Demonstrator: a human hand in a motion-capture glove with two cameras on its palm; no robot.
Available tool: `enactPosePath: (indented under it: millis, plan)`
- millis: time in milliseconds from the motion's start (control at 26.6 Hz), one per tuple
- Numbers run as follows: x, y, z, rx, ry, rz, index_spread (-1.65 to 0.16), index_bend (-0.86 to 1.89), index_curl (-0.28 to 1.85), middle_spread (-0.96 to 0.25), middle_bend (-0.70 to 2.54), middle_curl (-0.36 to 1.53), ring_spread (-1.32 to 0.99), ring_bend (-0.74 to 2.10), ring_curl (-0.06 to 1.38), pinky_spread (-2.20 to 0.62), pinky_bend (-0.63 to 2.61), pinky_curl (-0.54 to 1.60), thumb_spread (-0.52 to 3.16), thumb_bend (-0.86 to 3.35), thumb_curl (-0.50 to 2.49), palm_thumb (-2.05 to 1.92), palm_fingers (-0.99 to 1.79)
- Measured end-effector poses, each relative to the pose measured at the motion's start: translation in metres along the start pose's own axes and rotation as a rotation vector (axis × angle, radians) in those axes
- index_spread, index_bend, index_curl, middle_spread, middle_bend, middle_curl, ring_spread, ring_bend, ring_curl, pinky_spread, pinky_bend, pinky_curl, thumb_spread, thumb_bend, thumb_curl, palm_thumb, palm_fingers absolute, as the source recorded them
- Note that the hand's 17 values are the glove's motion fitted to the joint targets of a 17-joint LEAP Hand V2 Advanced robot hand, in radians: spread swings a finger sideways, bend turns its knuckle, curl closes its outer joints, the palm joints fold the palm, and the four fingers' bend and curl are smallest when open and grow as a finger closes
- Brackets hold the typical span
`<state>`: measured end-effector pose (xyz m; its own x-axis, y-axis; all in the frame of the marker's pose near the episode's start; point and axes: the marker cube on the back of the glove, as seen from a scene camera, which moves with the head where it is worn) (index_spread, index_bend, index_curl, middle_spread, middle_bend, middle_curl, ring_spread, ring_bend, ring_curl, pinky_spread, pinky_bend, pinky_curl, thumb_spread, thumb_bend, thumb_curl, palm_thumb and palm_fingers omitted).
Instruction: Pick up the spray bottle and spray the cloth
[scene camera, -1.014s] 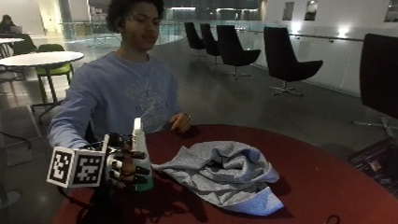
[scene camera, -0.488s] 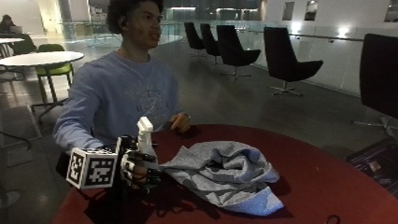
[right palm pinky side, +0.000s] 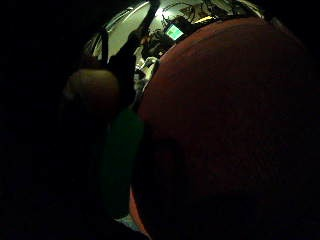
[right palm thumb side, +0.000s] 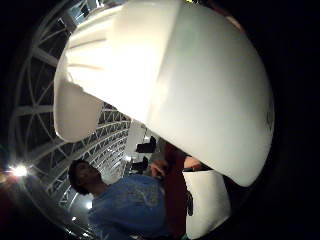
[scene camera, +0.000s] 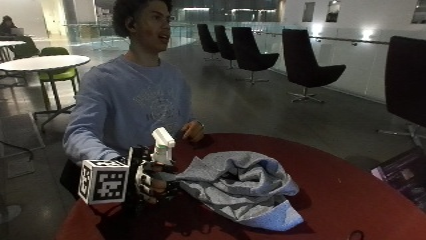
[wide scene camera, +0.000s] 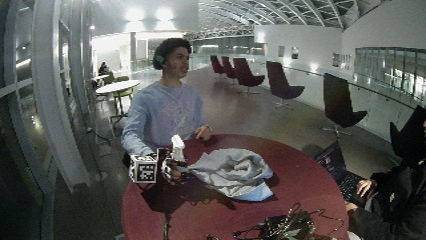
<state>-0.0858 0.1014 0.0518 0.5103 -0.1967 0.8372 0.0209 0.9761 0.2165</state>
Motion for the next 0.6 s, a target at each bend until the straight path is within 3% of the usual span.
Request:
enactPosePath:
  millis: [225, 601]
  plan:
    - [-0.031, -0.011, -0.003, -0.072, -0.013, 0.029, -0.33, 0.10, 0.19, -0.05, 0.36, 0.41, -0.02, 0.72, 0.38, 0.19, 0.36, 0.35, 0.85, 0.05, 0.53, 0.93, 0.99]
    - [-0.067, -0.031, 0.003, -0.350, 0.064, 0.220, -0.29, 0.09, 0.21, -0.04, 0.32, 0.43, -0.02, 0.69, 0.40, 0.15, 0.38, 0.37, 0.77, -0.02, 0.58, 0.94, 1.05]
